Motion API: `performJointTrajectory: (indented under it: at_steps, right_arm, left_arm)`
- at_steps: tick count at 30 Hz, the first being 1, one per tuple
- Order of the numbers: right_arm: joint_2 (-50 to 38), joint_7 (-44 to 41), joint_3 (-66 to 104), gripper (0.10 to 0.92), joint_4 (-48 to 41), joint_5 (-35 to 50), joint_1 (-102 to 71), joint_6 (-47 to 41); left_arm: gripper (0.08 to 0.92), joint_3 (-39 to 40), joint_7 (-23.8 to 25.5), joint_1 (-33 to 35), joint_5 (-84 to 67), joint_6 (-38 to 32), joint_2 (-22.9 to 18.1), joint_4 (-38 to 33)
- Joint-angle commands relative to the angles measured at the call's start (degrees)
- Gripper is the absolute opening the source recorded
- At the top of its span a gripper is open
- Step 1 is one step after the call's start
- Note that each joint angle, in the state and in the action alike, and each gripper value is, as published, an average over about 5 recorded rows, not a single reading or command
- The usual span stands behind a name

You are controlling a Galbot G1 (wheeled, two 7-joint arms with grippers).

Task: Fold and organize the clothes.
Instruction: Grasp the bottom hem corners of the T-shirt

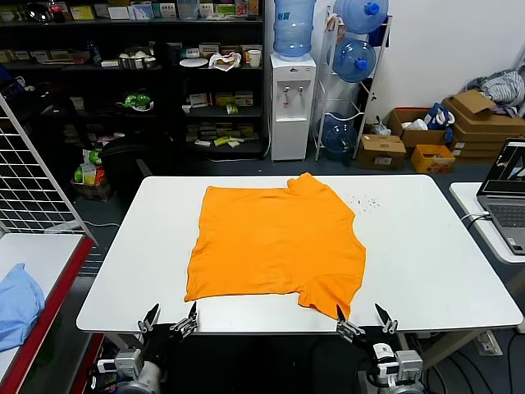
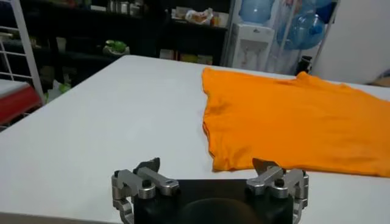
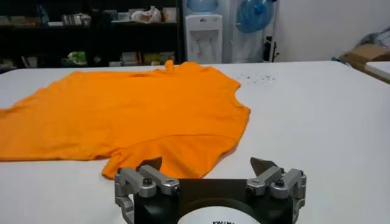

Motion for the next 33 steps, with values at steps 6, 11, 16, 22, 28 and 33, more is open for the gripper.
performJointTrajectory:
  at_steps: [6, 11, 16, 22, 28, 33]
  right_arm:
    - [0.90, 1.58, -3.08, 0.921, -3.74, -1.52, 4.69, -1.58]
    - [0.86, 1.45, -3.15, 0.848, -3.23, -1.73, 3.71, -1.57]
    - [0.97, 1.20, -3.03, 0.701, -3.19, -1.79, 3.18, -1.41]
    - [0.84, 1.39, -2.86, 0.519, -3.44, -1.37, 3.14, -1.54]
    - [0.97, 1.47, -2.91, 0.346, -3.49, -1.05, 3.20, -1.28]
    - [0.94, 1.63, -2.96, 0.198, -3.49, -0.74, 3.21, -0.86]
  left_arm:
    - [0.921, 2.70, -1.10, -4.84, -1.50, 1.80, 0.10, 2.63]
    - [0.898, 3.46, -1.21, -4.79, -1.27, 1.71, -0.16, 2.84]
    - [0.766, 4.30, -1.14, -4.67, -0.62, 1.57, -0.65, 3.46]
    - [0.592, 4.75, -1.15, -5.05, -0.11, 1.42, -1.06, 4.11]
    - [0.419, 4.88, -1.19, -5.37, 0.28, 1.05, -1.23, 4.58]
    - [0.280, 4.96, -1.28, -5.42, 0.56, 0.56, -1.19, 4.50]
